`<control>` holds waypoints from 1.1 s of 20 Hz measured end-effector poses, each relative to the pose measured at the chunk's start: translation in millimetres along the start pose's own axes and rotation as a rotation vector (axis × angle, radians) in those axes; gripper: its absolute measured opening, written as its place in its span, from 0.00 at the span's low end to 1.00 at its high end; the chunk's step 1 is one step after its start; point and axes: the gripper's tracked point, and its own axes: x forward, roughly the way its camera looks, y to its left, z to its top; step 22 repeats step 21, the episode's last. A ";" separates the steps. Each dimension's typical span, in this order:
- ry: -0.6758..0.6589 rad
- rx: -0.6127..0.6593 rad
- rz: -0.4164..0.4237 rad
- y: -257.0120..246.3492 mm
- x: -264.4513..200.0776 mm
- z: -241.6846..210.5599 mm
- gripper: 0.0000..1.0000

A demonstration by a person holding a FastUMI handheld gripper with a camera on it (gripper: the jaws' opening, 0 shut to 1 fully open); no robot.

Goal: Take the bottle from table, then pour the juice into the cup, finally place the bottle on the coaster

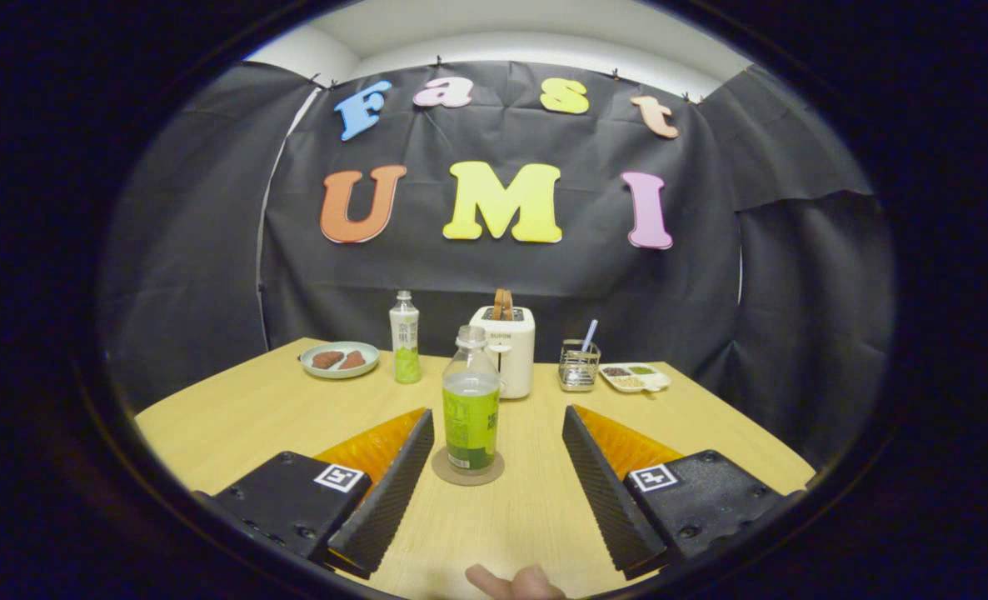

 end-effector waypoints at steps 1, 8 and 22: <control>-0.009 -0.011 -0.006 -2.2 -12.5 2.6 1.00; -0.004 -0.048 -0.035 -15.0 -90.1 8.7 1.00; -0.050 0.047 -0.006 -10.6 -175.9 25.0 1.00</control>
